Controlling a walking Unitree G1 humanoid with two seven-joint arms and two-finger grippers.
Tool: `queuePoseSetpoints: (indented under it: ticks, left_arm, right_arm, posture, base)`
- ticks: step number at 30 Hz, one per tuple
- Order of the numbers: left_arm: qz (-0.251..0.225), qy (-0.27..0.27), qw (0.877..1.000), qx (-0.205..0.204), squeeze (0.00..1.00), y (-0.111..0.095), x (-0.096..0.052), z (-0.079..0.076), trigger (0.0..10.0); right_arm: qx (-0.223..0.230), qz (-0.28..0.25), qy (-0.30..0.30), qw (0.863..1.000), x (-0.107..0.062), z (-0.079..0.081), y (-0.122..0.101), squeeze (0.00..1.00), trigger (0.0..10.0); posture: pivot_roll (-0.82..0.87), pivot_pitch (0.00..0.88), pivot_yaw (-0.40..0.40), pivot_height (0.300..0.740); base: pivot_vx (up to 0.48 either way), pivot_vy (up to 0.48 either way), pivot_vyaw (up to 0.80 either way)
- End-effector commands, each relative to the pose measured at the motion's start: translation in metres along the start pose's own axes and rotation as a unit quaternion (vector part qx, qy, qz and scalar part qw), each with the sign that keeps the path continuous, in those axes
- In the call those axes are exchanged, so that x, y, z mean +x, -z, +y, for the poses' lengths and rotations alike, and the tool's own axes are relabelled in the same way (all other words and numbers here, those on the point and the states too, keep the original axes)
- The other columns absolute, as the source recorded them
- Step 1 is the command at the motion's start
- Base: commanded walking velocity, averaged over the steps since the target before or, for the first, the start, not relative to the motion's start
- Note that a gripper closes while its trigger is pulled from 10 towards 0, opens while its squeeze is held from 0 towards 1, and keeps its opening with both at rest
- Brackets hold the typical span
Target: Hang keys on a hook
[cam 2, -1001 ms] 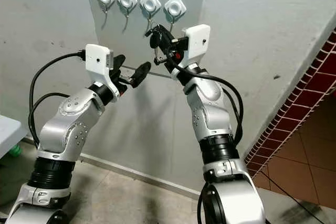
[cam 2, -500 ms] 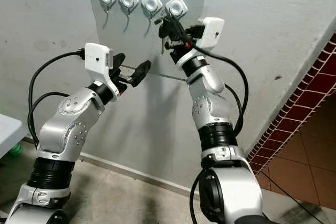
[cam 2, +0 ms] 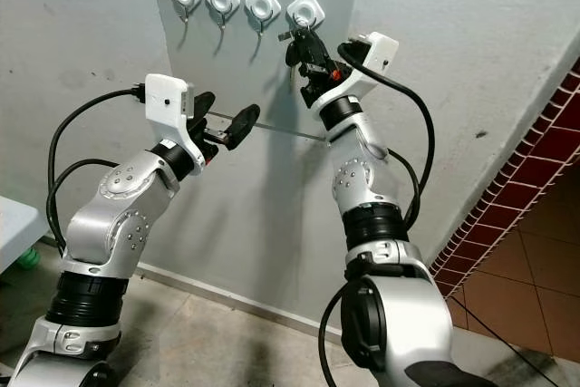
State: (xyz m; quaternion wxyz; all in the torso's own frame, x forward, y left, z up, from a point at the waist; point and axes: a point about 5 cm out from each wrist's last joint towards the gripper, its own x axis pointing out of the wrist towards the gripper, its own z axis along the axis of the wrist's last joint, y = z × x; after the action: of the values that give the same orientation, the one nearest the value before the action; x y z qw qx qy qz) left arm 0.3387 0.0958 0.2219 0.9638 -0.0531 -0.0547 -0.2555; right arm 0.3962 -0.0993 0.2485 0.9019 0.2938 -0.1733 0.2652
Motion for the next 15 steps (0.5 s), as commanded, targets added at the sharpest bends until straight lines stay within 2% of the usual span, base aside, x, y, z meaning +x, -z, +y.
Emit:
queuePoseSetpoints:
  ticks: [1,5,15]
  left_arm:
    - [-0.012,0.007,1.0,0.004,0.0,-0.0092,0.0004,-0.0017,10.0]
    - [-0.013,0.006,1.0,0.002,0.0,-0.0096,0.0003,-0.0012,10.0]
    - [-0.013,0.006,1.0,0.002,0.0,-0.0104,0.0,-0.0012,10.0]
  right_arm:
    - [0.014,-0.003,-0.006,1.0,0.006,0.0037,-0.0034,0.0,10.0]
    - [0.033,0.0,0.006,0.999,0.0056,0.0003,-0.0016,0.0,10.0]
    - [0.045,0.006,0.014,0.999,0.0034,-0.0034,0.0028,0.0,10.0]
  posture:
    - [-0.01,0.0,-0.023,0.74]
    - [0.0,0.0,-0.024,0.74]
    - [0.0,0.0,-0.023,0.74]
  base:
    - [0.0,0.0,0.0]
    - [0.0,0.0,0.0]
    - [0.0,0.0,0.0]
